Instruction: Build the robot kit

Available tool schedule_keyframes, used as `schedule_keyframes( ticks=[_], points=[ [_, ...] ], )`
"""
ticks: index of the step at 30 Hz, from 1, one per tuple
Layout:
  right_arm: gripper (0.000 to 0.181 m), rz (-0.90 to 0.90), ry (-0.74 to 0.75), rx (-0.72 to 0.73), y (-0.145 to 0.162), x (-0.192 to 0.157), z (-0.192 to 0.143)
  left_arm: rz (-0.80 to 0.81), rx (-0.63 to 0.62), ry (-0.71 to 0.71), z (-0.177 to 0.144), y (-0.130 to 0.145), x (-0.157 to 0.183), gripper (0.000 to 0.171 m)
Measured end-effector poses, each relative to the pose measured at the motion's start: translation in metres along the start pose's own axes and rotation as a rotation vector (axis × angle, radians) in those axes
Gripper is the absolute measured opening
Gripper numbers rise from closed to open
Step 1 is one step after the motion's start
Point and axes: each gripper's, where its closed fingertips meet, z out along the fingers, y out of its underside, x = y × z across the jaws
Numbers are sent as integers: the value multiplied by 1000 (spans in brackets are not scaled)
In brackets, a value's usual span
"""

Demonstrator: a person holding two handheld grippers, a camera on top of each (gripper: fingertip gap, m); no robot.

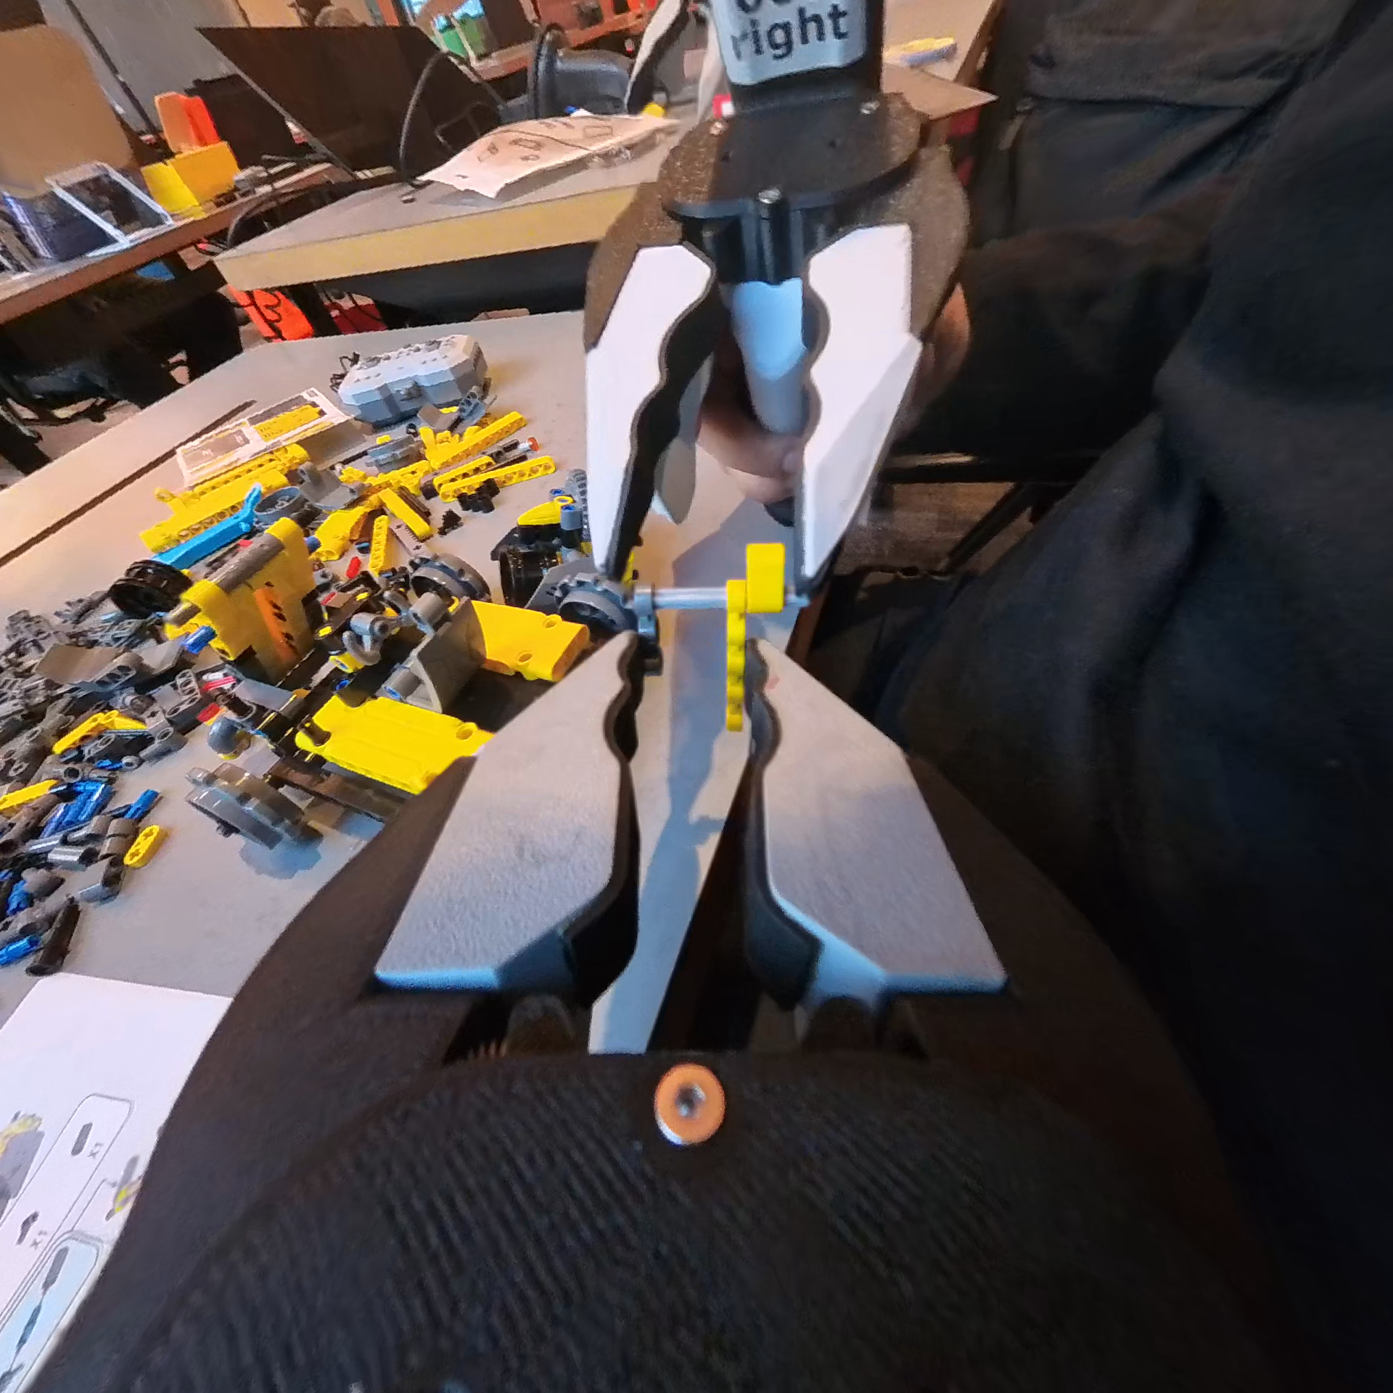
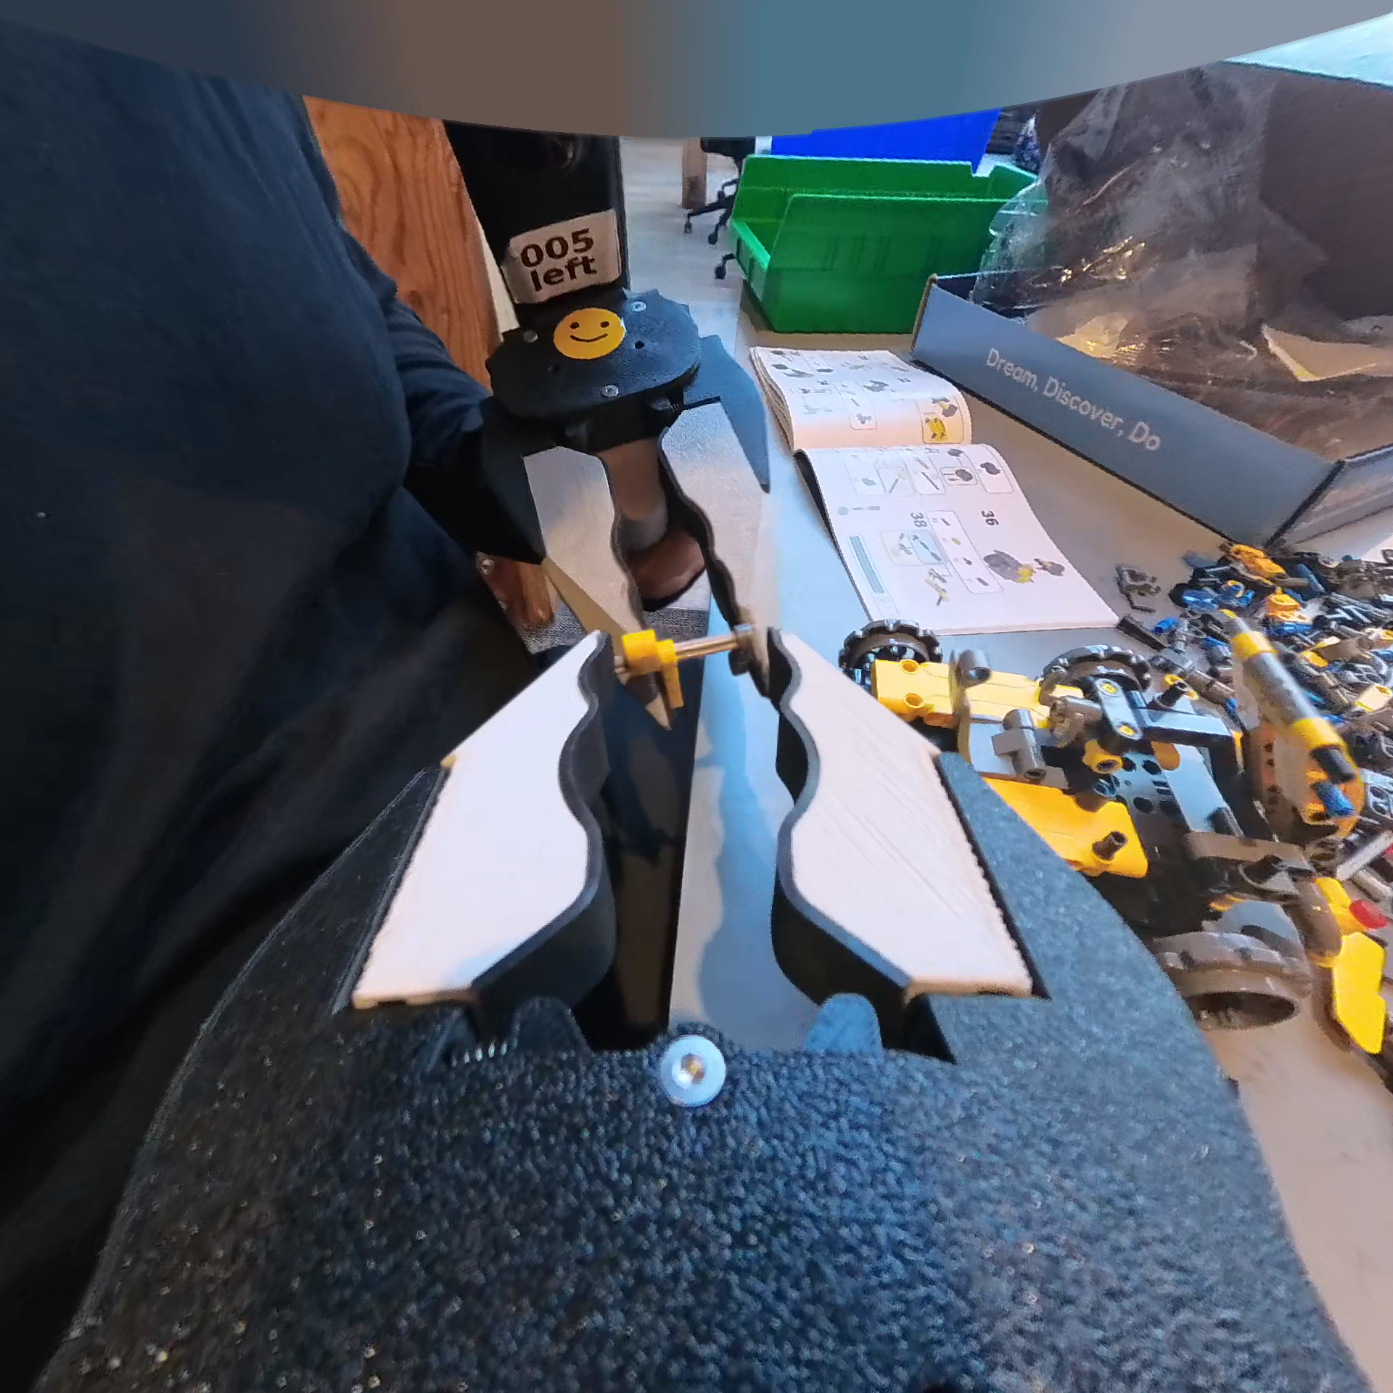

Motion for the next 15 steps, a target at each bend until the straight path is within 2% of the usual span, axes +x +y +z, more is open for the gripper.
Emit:
schedule_keyframes(
  ticks=[15],
  points=[
    [35,-50,-106,-39,6,-10,4,55,-22,30,1,4,7,23]
  ],
)
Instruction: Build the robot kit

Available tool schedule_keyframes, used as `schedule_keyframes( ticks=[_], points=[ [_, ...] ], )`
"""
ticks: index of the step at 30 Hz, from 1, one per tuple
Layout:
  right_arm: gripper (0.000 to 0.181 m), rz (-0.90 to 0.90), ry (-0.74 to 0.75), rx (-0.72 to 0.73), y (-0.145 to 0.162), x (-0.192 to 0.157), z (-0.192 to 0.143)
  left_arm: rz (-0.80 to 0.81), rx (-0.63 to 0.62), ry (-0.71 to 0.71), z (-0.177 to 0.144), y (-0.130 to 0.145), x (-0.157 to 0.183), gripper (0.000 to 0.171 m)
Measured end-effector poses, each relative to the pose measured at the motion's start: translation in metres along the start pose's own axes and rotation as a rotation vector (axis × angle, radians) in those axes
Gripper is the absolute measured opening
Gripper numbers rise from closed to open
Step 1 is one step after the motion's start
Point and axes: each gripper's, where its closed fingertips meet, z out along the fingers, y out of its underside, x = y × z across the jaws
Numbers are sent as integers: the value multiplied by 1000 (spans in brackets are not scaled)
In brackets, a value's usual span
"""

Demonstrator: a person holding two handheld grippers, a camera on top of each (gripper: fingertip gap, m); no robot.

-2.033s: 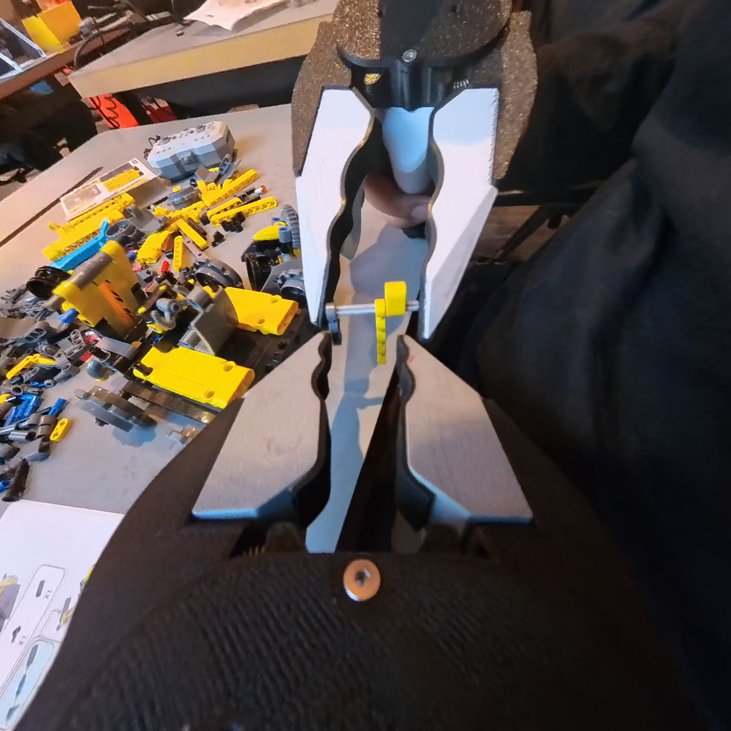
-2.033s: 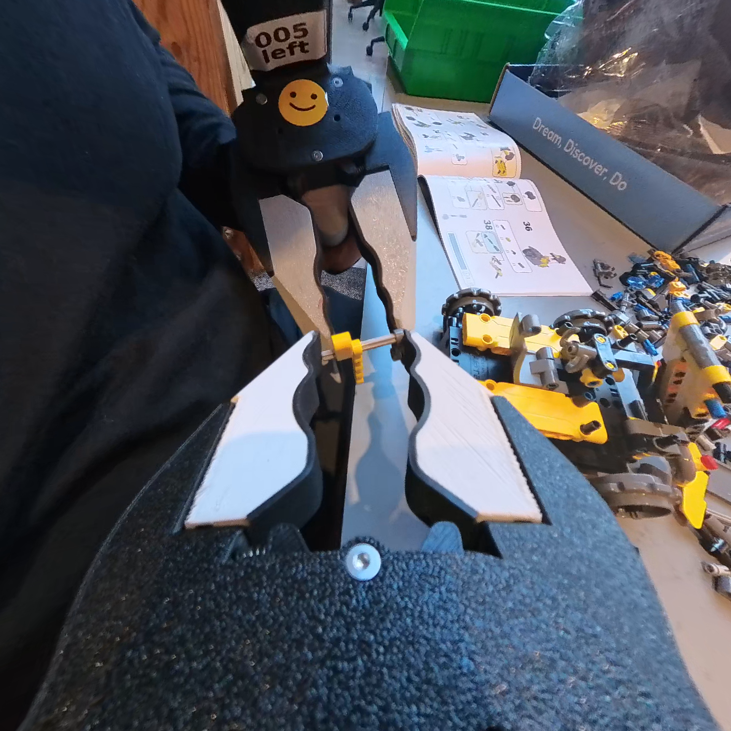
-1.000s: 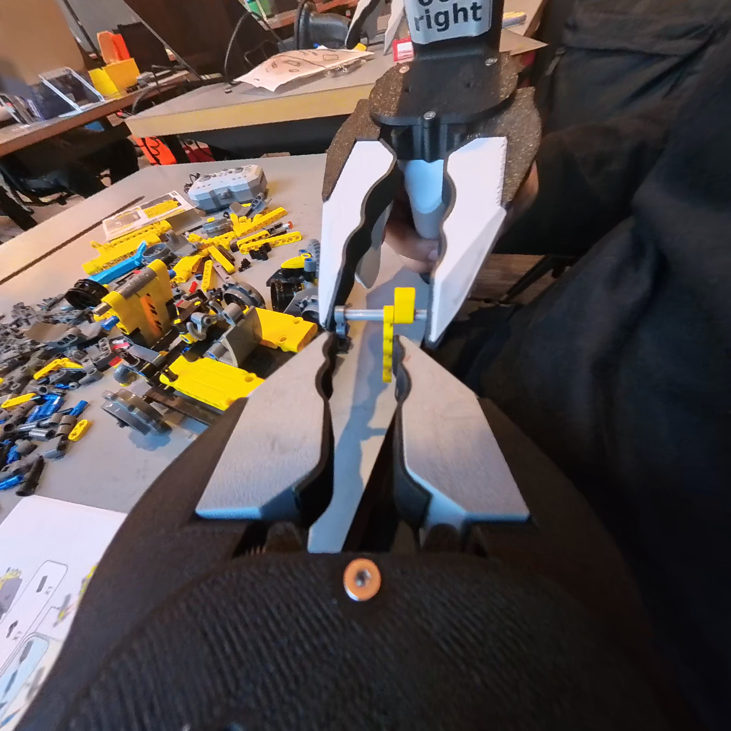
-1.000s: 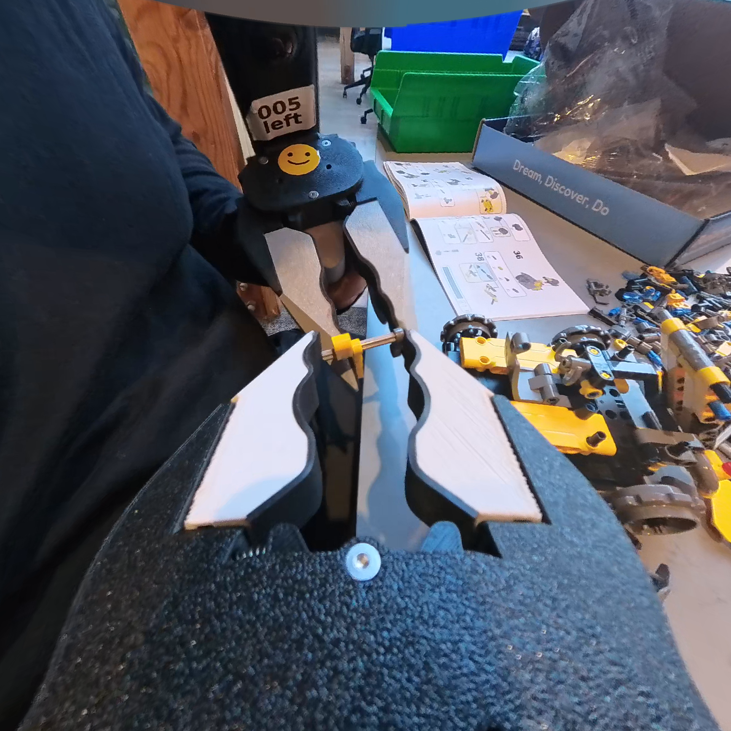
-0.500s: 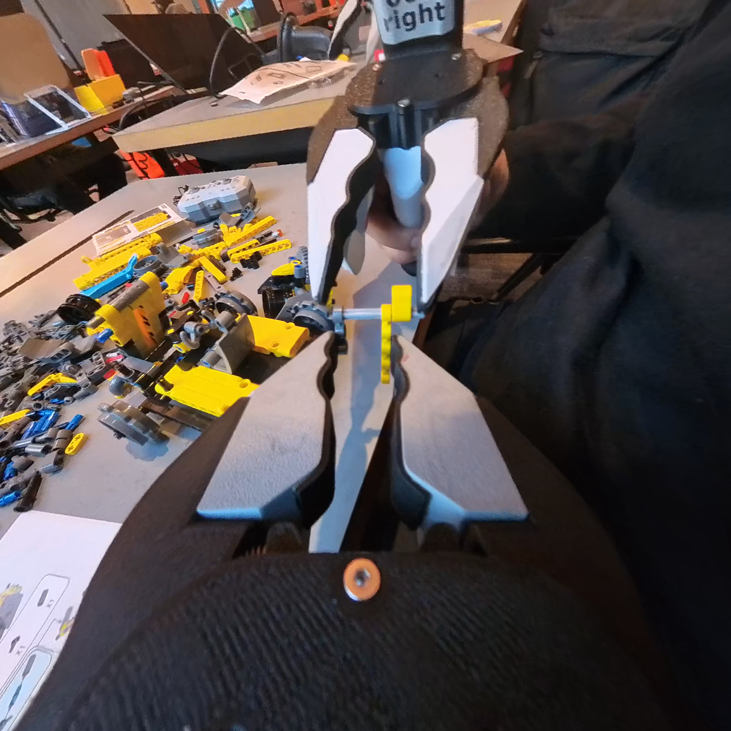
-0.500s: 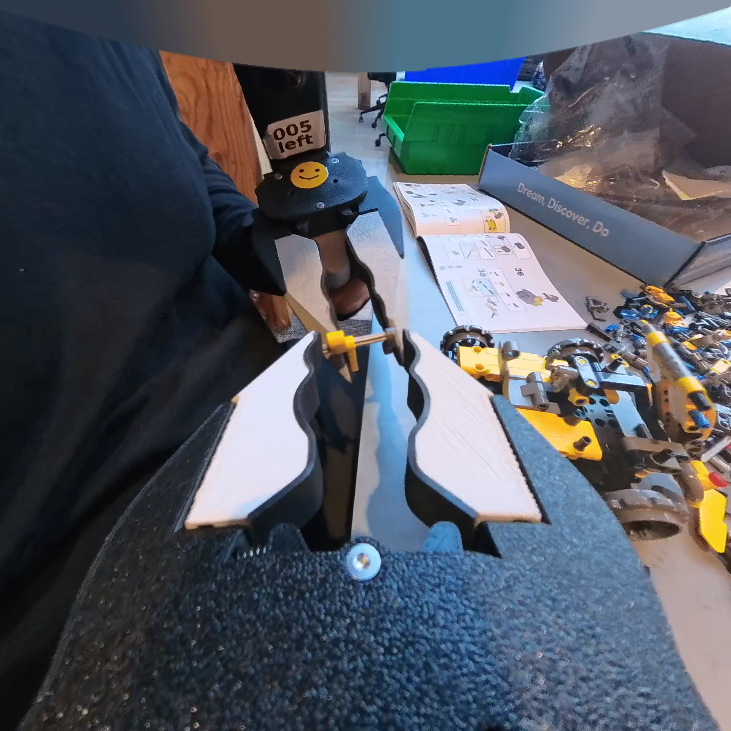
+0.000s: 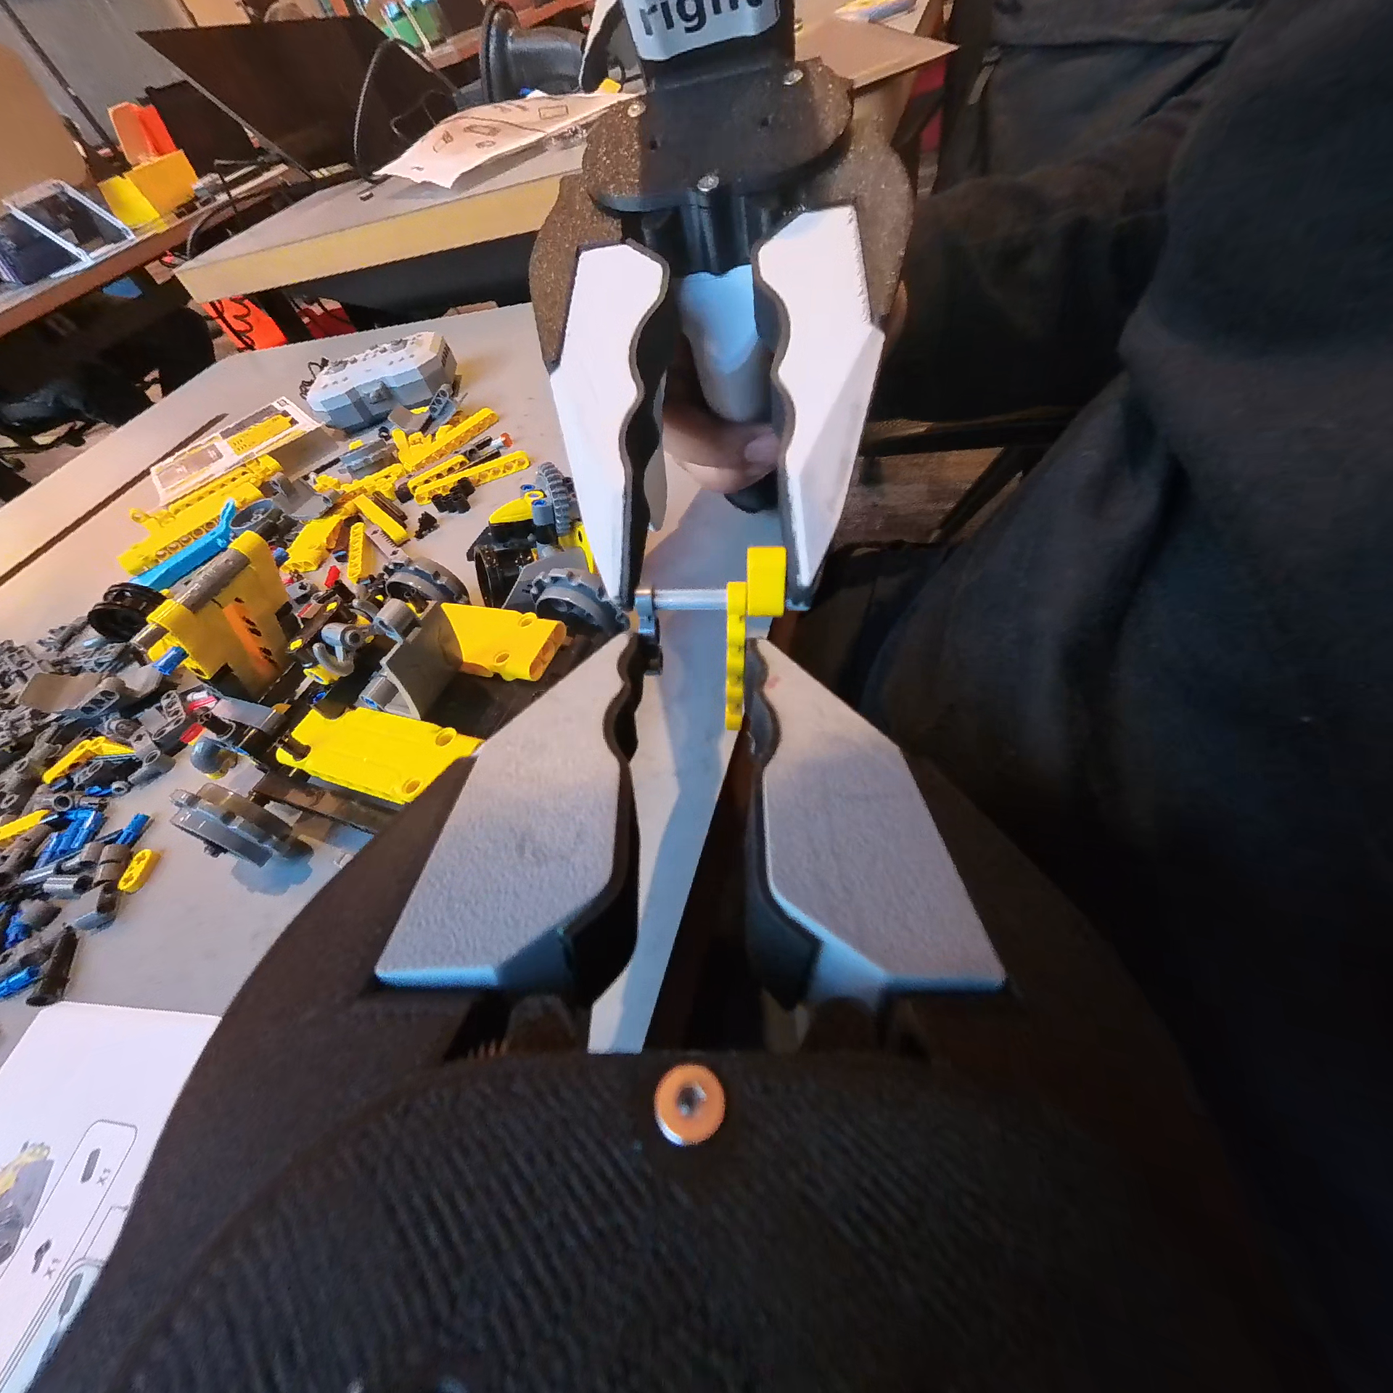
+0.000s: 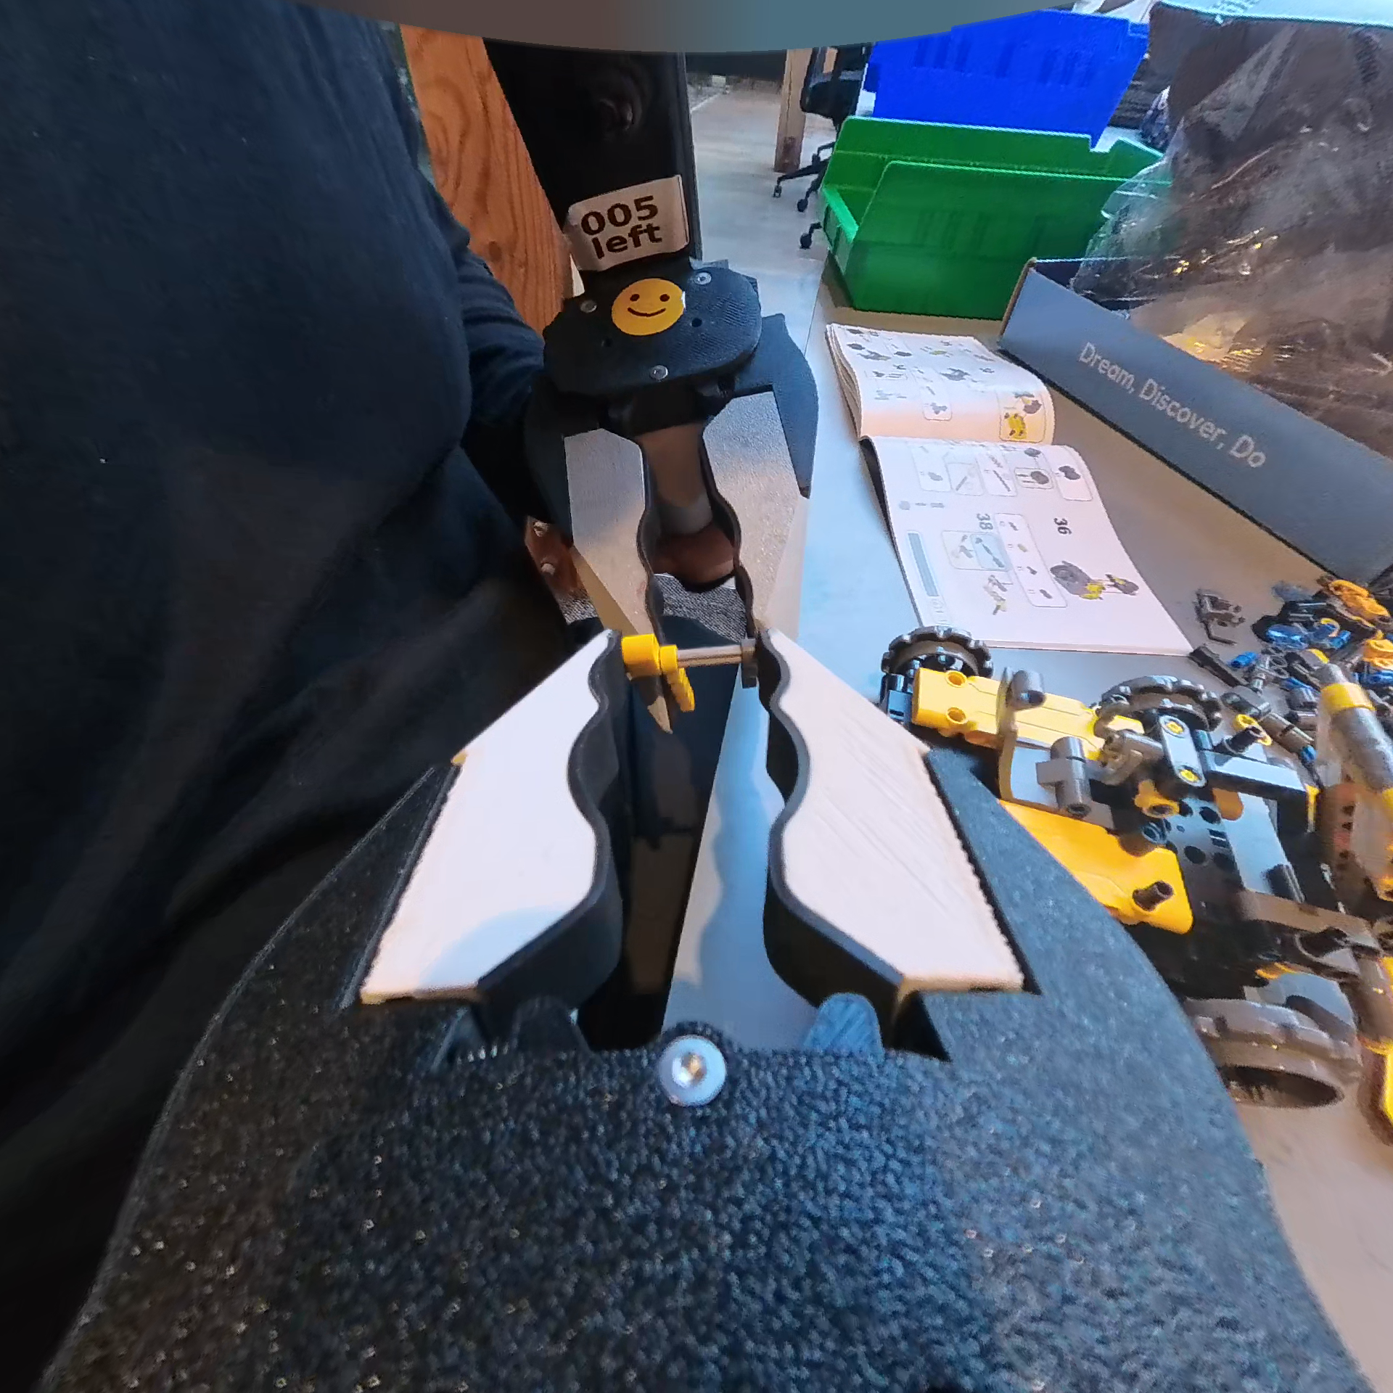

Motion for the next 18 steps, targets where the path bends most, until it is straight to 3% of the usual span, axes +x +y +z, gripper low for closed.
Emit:
schedule_keyframes(
  ticks=[18],
  points=[
    [35,76,-35,-28,8,1,5,-57,-72,26,1,10,0,21]
  ],
)
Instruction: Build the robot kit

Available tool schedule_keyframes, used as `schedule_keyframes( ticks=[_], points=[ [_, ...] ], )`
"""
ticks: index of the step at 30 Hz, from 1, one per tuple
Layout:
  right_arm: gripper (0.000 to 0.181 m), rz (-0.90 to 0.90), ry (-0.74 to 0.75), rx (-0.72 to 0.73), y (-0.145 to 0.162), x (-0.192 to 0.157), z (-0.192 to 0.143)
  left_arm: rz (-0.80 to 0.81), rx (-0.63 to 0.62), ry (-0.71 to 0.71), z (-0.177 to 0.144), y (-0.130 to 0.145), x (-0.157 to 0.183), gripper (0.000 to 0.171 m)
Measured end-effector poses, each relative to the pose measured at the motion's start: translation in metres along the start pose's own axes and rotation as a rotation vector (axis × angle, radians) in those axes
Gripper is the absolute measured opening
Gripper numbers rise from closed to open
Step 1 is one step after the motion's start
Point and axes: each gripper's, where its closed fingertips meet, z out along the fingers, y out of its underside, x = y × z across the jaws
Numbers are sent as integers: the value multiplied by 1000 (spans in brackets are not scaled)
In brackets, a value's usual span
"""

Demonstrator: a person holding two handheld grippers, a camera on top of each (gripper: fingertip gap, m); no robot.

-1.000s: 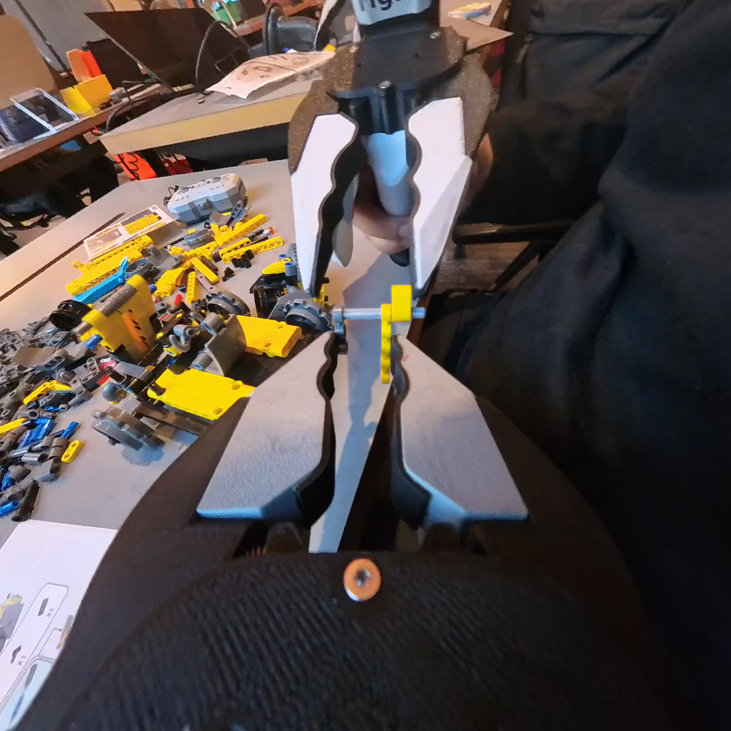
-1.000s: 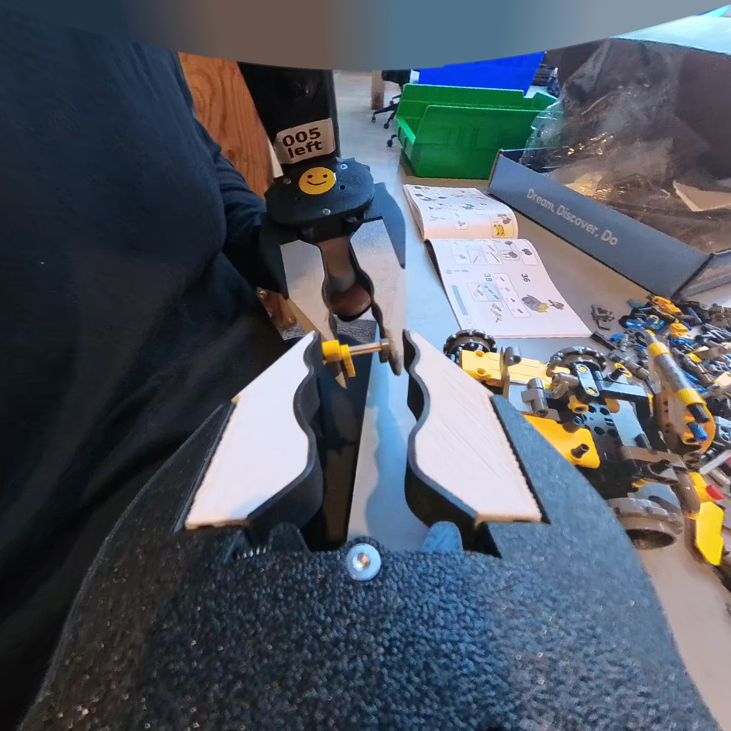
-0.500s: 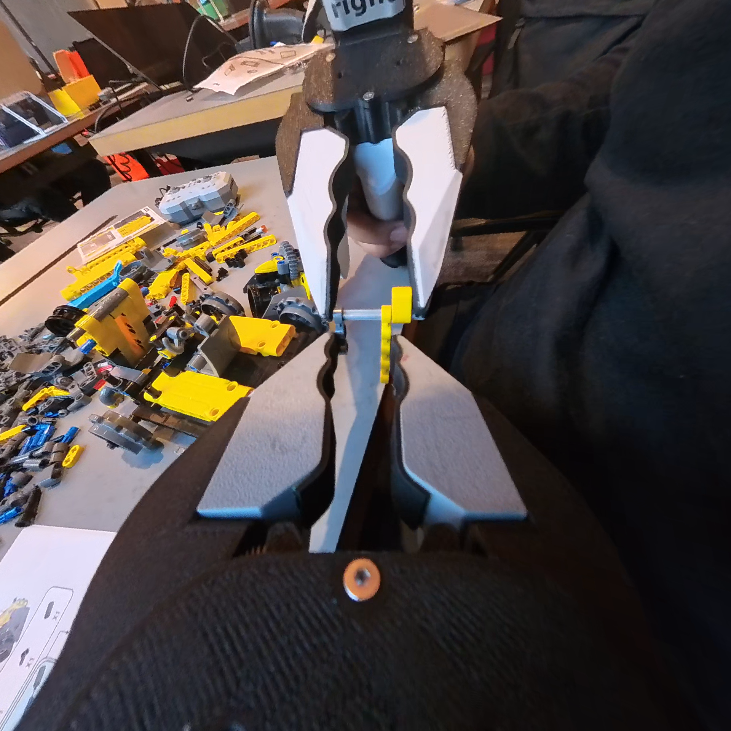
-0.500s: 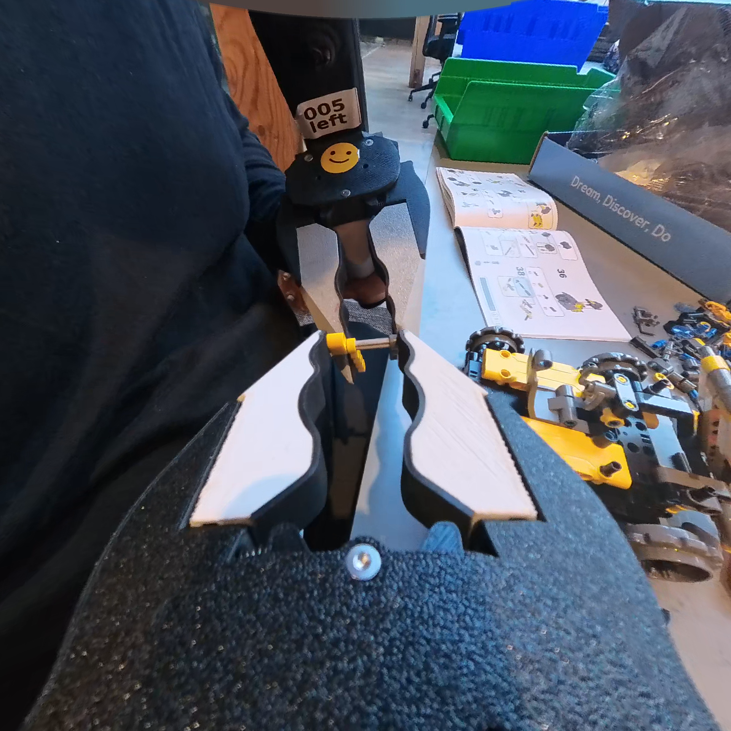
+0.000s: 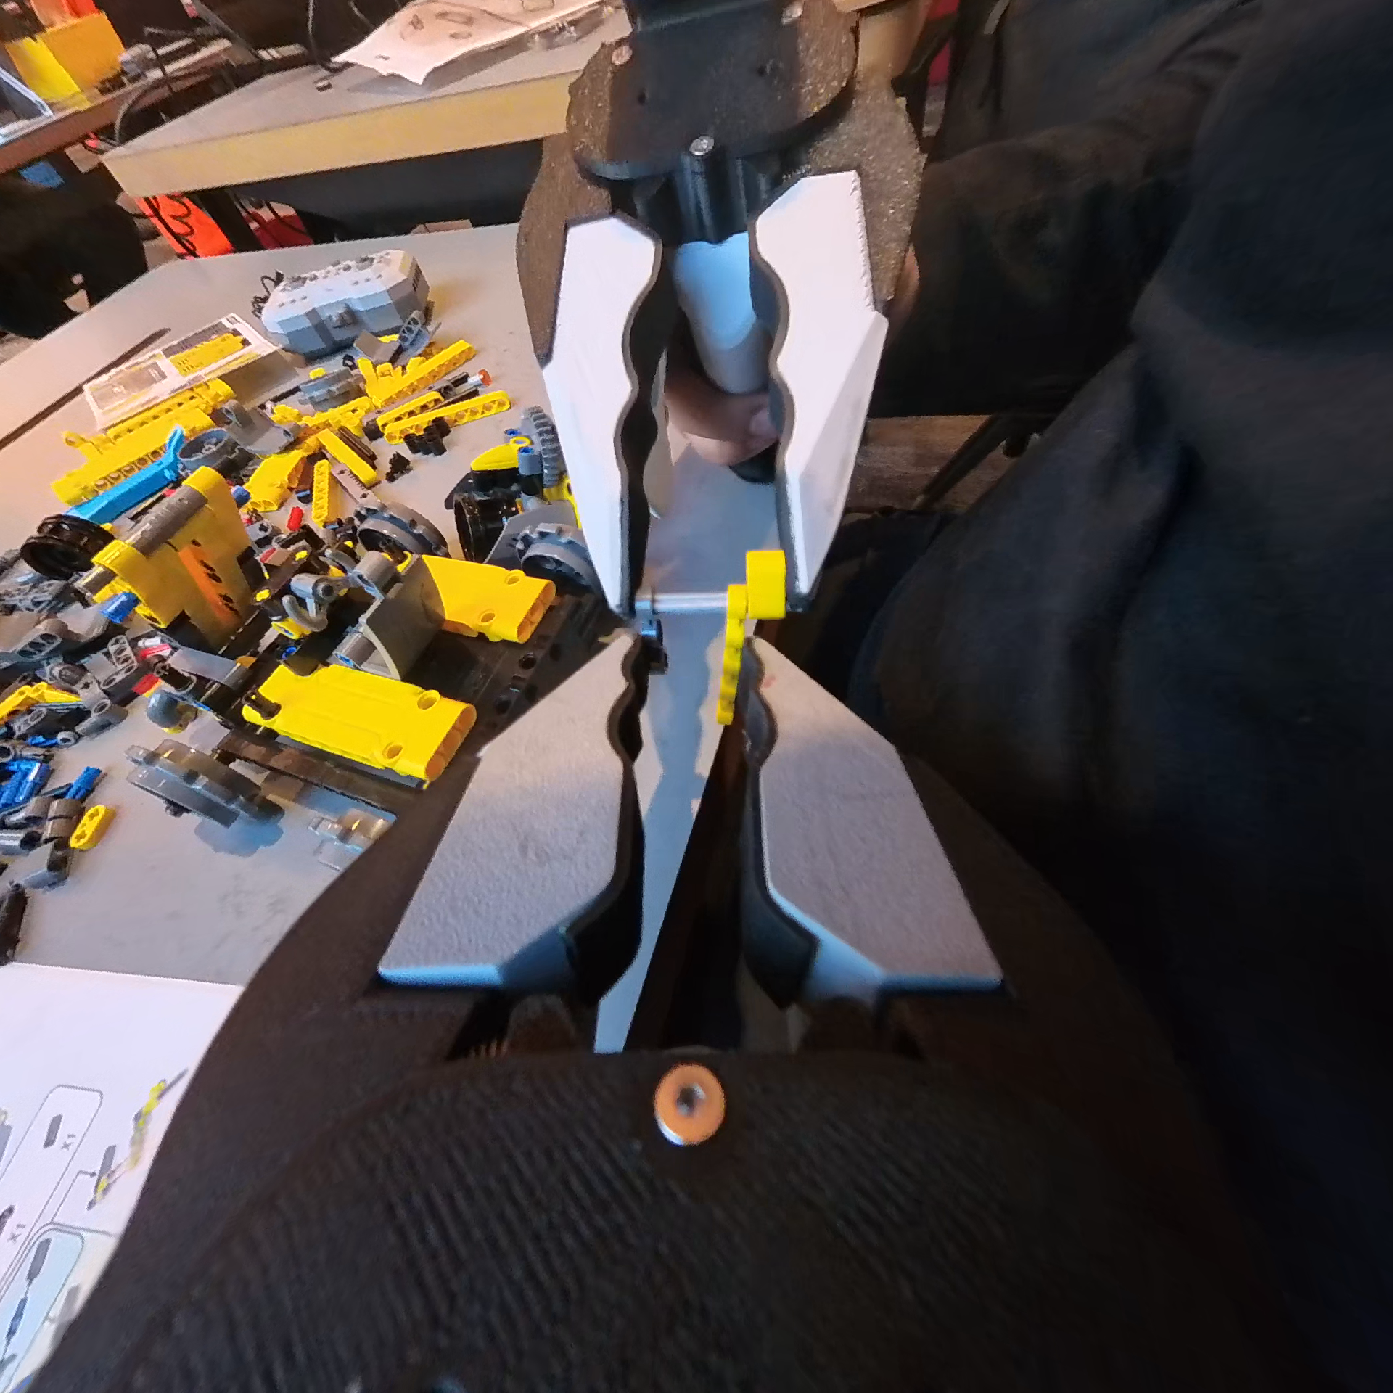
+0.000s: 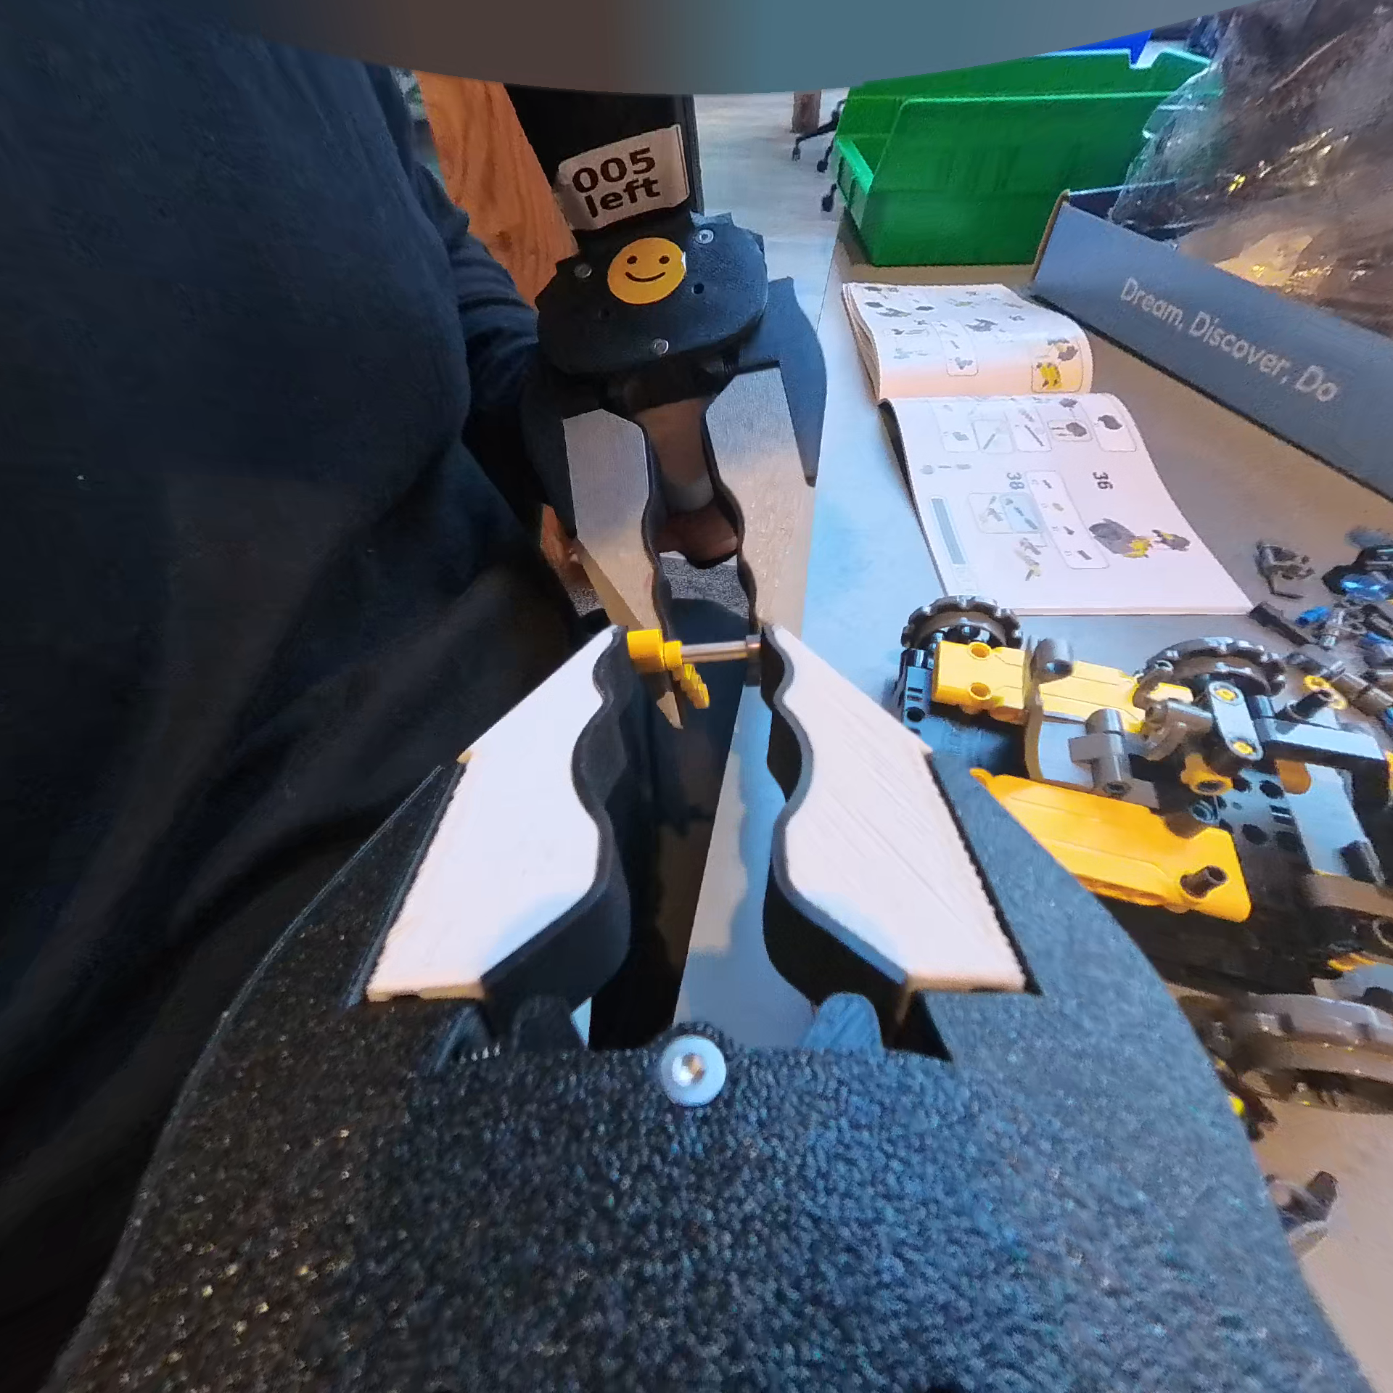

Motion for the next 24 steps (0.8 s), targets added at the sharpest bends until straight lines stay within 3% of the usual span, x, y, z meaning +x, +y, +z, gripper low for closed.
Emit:
schedule_keyframes(
  ticks=[17,22,24],
  points=[
    [33,8,105,-47,6,9,3,-137,-18,28,5,7,-3,19],
    [33,26,106,-26,4,11,0,-188,33,77,5,2,-4,23],
    [33,33,101,-19,3,12,0,-196,50,124,3,0,1,33]
  ],
)
